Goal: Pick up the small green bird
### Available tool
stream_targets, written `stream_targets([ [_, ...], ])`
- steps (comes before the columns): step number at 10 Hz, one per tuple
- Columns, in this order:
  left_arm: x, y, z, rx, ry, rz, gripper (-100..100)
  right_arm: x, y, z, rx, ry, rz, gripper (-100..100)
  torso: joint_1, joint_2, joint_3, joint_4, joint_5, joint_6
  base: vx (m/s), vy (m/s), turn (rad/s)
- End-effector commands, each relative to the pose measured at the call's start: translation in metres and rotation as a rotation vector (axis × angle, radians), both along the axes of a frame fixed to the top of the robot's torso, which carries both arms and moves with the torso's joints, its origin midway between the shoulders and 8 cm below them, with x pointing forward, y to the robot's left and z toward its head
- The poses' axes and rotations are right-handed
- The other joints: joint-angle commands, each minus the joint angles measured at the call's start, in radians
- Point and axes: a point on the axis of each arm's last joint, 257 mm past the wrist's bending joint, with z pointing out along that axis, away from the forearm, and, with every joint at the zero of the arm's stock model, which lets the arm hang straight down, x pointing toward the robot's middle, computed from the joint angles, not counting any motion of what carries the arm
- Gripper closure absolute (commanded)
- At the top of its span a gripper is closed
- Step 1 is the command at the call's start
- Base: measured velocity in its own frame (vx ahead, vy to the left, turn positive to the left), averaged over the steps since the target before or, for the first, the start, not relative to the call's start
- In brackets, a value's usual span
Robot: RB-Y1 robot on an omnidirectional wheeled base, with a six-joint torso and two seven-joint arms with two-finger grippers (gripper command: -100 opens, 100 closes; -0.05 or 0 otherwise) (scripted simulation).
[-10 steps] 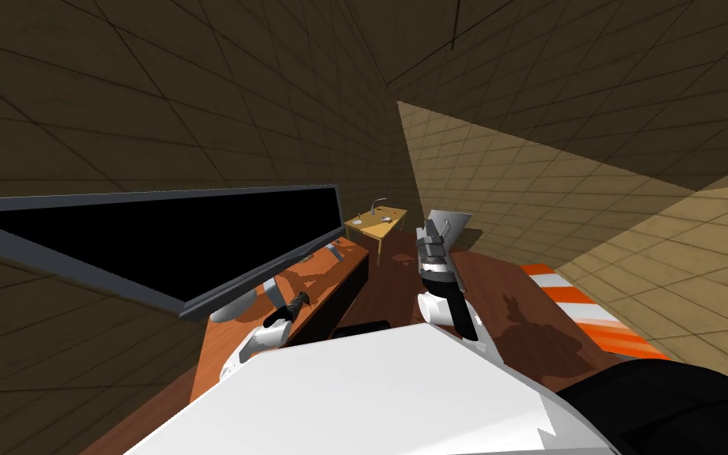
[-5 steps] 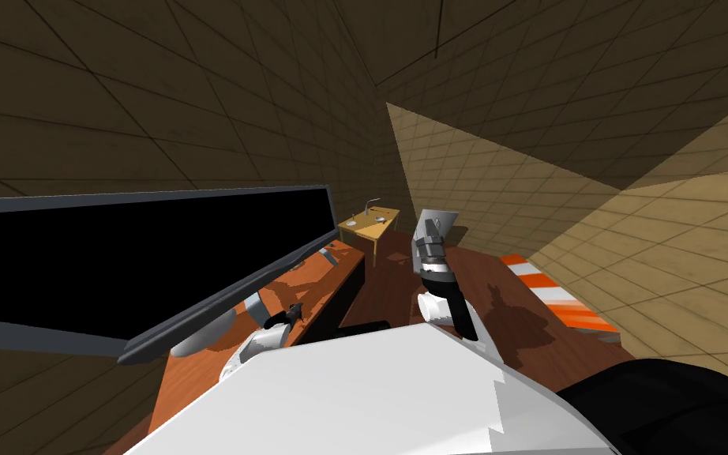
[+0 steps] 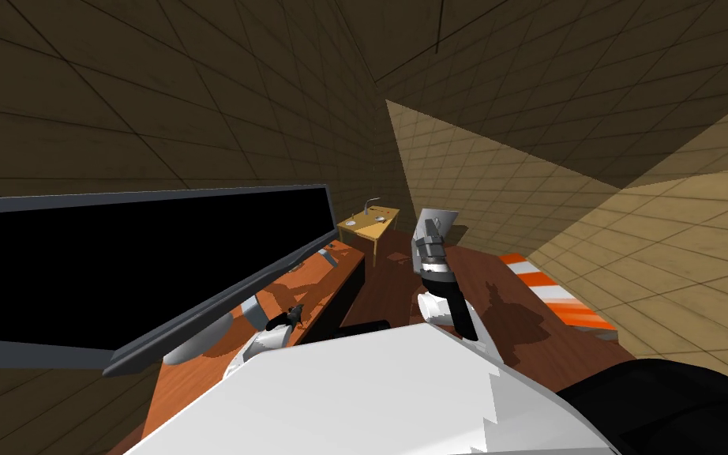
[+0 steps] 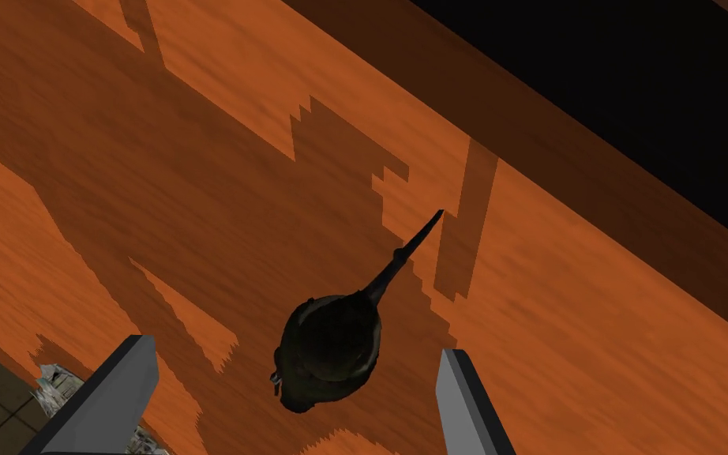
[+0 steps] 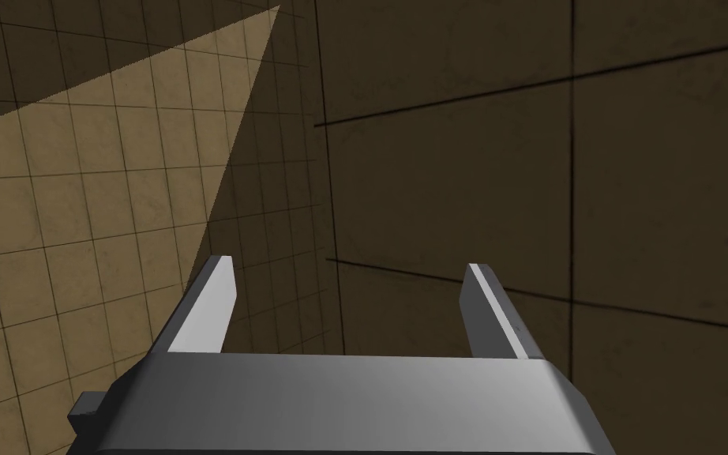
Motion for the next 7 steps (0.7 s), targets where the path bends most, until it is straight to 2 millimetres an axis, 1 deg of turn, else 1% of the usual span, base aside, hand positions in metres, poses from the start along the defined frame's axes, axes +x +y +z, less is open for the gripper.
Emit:
stream_targets([
  [1, -0.0004, -0.0008, -0.0042, 0.000, -0.002, 0.002, -100, 0.0000, 0.0000, 0.0000, 0.000, 0.000, 0.000, 0, 0.000, 0.000, 0.000, 0.000, 0.000, 0.000, -0.004, 0.006, -0.017],
  [3, -0.0020, -0.0029, -0.0101, -0.001, -0.003, 0.005, -100, 0.0000, 0.0000, 0.0000, 0.000, 0.000, 0.000, 0, -0.002, 0.001, 0.001, 0.000, 0.000, 0.000, 0.000, 0.000, 0.000],
  [4, -0.0021, -0.0025, -0.0086, -0.001, -0.001, 0.004, -100, 0.0000, 0.0000, 0.0000, 0.000, 0.000, 0.000, 0, -0.002, 0.001, 0.001, 0.000, 0.000, 0.000, 0.000, 0.000, 0.000],
  [5, -0.0019, -0.0025, -0.0088, -0.001, -0.003, 0.005, 100, 0.0000, 0.0000, 0.0000, 0.000, 0.000, 0.000, 0, -0.002, 0.001, 0.001, 0.000, 0.000, 0.000, 0.000, 0.000, 0.000],
  [7, -0.0021, -0.0024, -0.0089, -0.001, -0.002, 0.005, 100, 0.0000, 0.0000, 0.0000, 0.000, 0.000, 0.000, 0, -0.002, 0.001, 0.001, 0.000, 0.000, 0.000, 0.000, 0.000, 0.000],
])
